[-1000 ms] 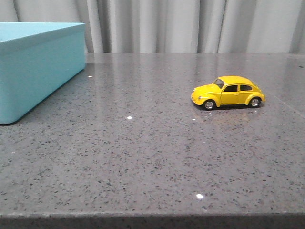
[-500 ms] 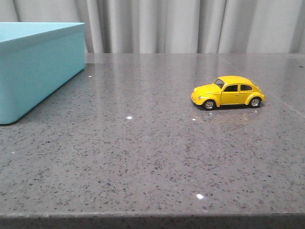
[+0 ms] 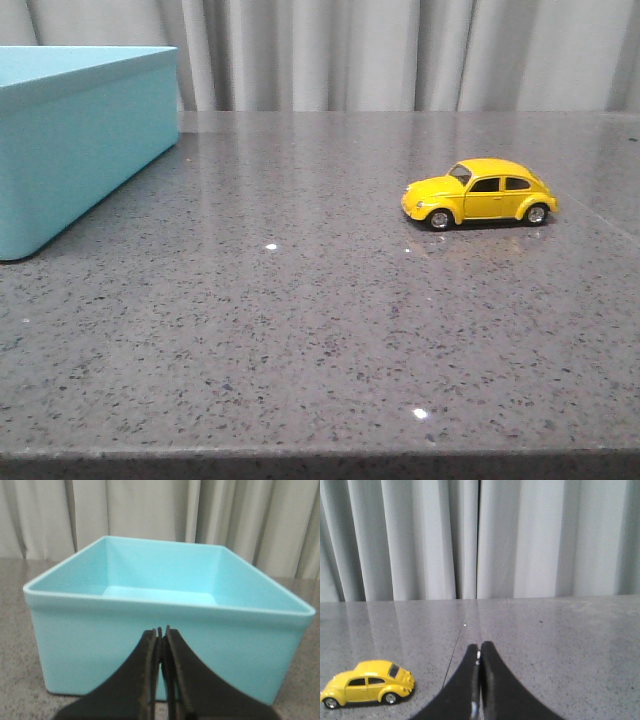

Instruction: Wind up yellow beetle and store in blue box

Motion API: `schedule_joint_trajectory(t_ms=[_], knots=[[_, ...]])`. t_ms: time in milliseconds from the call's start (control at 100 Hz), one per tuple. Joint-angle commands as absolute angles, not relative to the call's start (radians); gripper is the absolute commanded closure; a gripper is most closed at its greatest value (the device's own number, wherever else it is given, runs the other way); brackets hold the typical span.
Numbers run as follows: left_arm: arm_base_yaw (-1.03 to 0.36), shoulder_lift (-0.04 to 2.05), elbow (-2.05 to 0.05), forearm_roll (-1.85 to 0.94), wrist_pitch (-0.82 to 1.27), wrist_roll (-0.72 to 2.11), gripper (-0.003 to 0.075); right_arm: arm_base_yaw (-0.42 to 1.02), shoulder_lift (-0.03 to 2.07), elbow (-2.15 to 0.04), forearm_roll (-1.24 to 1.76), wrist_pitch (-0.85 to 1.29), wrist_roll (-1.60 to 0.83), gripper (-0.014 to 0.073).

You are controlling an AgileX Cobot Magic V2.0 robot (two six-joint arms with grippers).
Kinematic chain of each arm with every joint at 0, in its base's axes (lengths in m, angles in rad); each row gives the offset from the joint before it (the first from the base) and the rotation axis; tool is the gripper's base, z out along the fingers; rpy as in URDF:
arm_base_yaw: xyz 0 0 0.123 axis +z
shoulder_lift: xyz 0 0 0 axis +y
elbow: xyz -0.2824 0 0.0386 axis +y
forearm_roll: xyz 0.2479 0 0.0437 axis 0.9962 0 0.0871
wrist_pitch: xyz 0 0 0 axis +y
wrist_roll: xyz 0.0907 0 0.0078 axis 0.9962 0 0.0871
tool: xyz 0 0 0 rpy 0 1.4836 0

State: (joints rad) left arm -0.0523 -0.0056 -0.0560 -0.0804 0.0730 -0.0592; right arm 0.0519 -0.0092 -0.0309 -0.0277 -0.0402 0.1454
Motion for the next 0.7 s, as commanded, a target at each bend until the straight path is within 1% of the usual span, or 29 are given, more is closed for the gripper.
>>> schedule_joint_trajectory(t_ms=[0,100,380,690], knots=[[-0.047,0.037,-0.137,-0.088,-0.018,-0.067,0.0739,0.050,0.037,-0.120,-0.028,-0.051,0.143,0.0652],[-0.047,0.105,-0.202,-0.088,-0.018,-0.067,0.0739,0.050,0.100,-0.189,-0.028,0.014,0.143,0.0652],[-0.047,0.310,-0.368,-0.088,-0.018,-0.067,0.0739,0.050,0.268,-0.340,-0.029,0.079,0.141,0.0652],[-0.047,0.448,-0.458,-0.088,-0.018,-0.067,0.0739,0.051,0.511,-0.510,-0.029,0.173,0.140,0.0652]])
